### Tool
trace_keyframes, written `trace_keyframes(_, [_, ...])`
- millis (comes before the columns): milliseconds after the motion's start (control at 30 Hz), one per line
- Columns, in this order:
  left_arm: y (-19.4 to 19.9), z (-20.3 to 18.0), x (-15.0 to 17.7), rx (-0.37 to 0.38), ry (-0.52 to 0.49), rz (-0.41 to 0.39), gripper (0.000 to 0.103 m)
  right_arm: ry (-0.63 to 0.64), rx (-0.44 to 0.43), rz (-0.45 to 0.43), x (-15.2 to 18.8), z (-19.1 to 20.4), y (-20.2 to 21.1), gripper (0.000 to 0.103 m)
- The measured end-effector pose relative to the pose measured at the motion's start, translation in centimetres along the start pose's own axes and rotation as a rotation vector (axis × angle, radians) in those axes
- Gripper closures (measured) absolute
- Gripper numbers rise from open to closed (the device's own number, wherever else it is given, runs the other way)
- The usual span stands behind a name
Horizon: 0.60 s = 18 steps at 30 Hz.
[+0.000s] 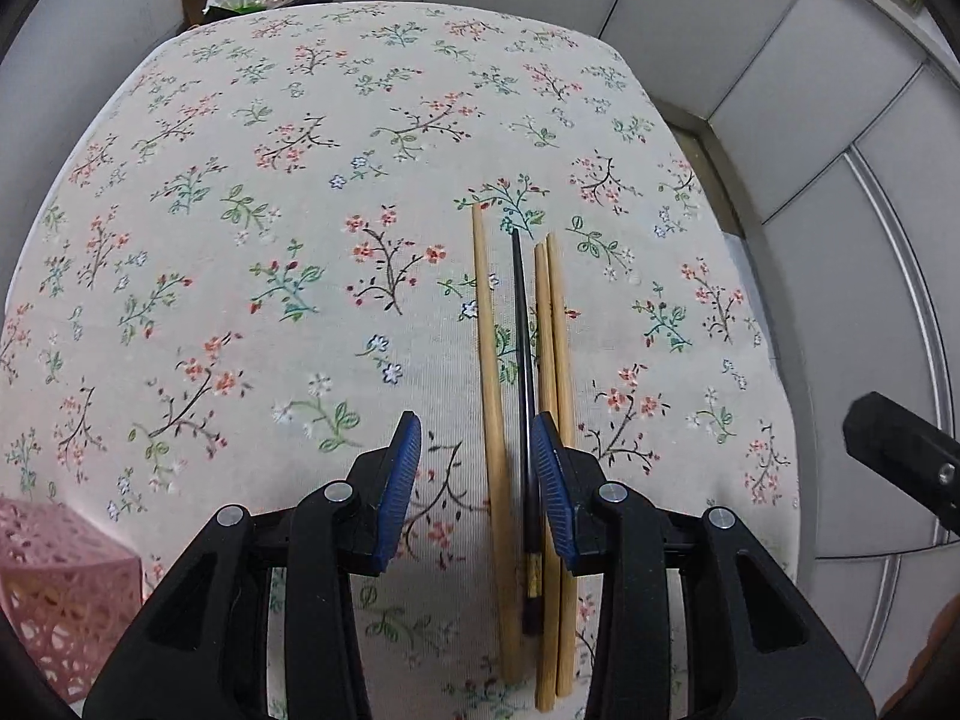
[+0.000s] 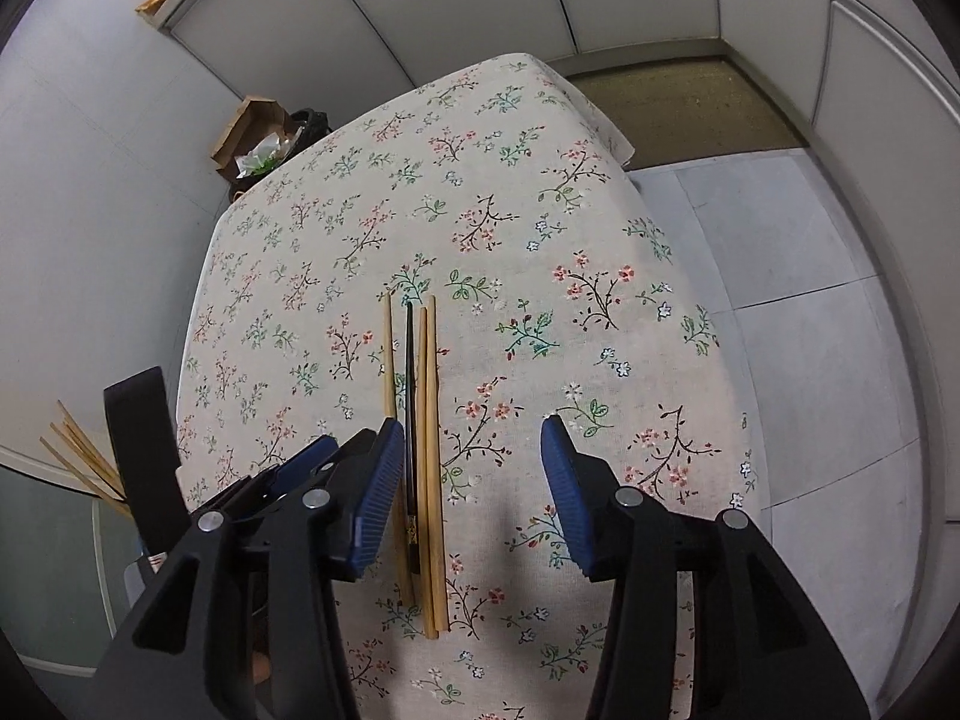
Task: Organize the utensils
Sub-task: 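Close the left tool on a chopstick while the right tool grasps another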
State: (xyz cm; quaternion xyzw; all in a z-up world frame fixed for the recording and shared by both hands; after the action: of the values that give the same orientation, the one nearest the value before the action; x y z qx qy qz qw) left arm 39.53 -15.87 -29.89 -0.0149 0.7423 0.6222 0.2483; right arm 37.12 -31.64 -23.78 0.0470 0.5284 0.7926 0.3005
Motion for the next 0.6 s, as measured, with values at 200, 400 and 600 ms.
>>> trace_keyframes(200, [-2.4,-0.1,-0.2,-0.048,-0.059,0.035,0.097,-0.029,-0.002,-0.002,-0.3,-0.3,-0.4,0.056])
trace_keyframes(400, [-0.4,-0.4,0.3,-0.005,-0.075,0.0,0.097,-0.023,0.008,0.018,-0.4,0.0,-1.8,0.055])
trace_keyframes(600, [4.6,0.2,0.2,0.034,-0.058,-0.11,0.097,0.02,0.001,0.126,1.4,1.3,-5.9,0.061])
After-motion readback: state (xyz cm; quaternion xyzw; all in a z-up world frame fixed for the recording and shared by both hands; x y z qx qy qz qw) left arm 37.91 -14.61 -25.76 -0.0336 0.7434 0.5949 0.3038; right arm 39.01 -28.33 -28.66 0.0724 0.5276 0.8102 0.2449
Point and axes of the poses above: each gripper's, at about its wrist camera, not at the fingertips, and y roughly against the way its jaws point, z to its left, x to its underside, the point moved 9 cm from there along -y, roughly the way its jaws point, and after that the axes turned 11 degrees about -y, right-handed, at the moved point
